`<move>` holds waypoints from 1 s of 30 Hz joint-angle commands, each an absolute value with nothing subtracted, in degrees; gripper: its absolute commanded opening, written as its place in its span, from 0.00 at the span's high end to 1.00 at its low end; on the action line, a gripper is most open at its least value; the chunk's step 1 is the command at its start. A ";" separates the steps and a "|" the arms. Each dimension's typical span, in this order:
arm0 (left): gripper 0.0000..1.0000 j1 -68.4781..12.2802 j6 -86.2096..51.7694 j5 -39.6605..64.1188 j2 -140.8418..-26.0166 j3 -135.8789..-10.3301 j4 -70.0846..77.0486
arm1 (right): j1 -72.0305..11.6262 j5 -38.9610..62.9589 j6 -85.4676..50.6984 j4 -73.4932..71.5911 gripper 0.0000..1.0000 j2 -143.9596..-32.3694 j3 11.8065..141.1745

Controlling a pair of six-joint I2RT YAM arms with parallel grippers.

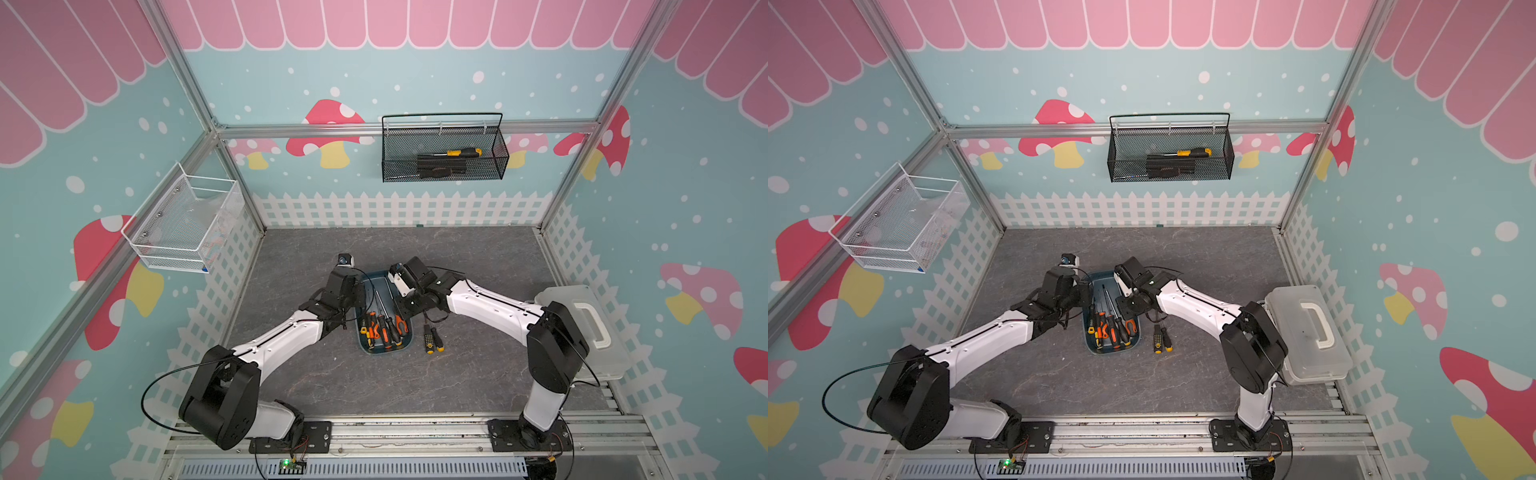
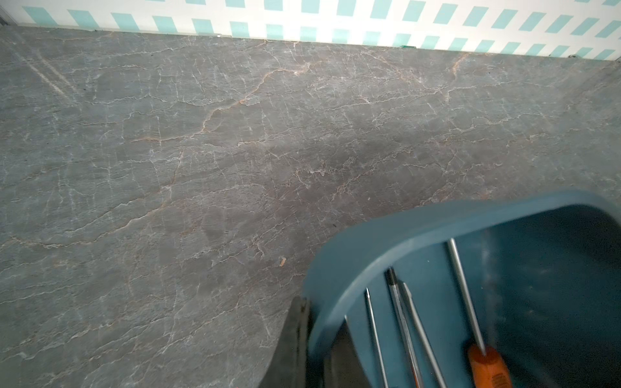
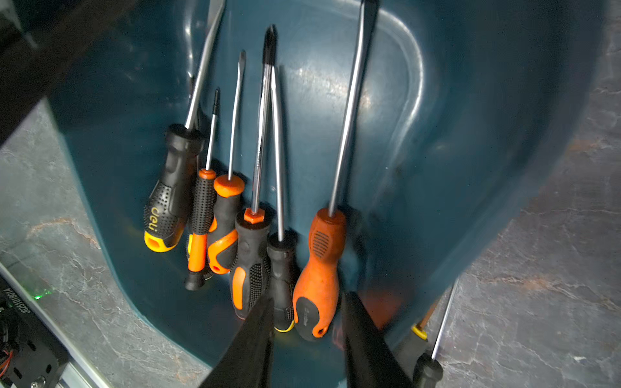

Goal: Take out the screwdriver from the storage box
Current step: Pick up the screwdriver from the storage box.

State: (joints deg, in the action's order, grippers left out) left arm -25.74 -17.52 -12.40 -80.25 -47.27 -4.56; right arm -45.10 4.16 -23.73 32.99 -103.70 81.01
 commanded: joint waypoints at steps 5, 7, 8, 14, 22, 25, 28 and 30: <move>1.00 -25.93 -17.14 -13.18 -79.16 -48.47 -3.16 | -45.44 1.51 -20.86 36.28 0.64 -107.51 84.41; 1.00 -26.00 -17.14 -13.27 -79.18 -48.43 -3.16 | -45.44 0.91 -20.44 36.97 0.64 -108.41 85.11; 1.00 -25.99 -17.18 -13.20 -79.04 -48.32 -3.12 | -45.44 0.59 -20.30 37.33 0.64 -108.54 85.48; 1.00 -26.02 -17.39 -13.11 -78.66 -48.19 -3.16 | -45.44 -1.41 -20.13 38.32 0.63 -111.55 86.61; 1.00 -26.02 -17.66 -13.01 -78.52 -47.59 -2.74 | -45.44 -4.40 -19.94 40.86 0.63 -115.81 89.28; 1.00 -26.02 -17.58 -13.08 -78.27 -47.38 -2.66 | -45.36 -4.64 -20.26 40.75 0.63 -116.82 89.65; 1.00 -26.02 -17.49 -13.17 -77.88 -47.11 -2.56 | -45.26 -4.90 -20.63 40.63 0.63 -117.60 89.83; 1.00 -26.02 -17.40 -13.27 -77.74 -46.88 -2.52 | -45.18 -5.35 -20.91 40.55 0.64 -118.24 89.99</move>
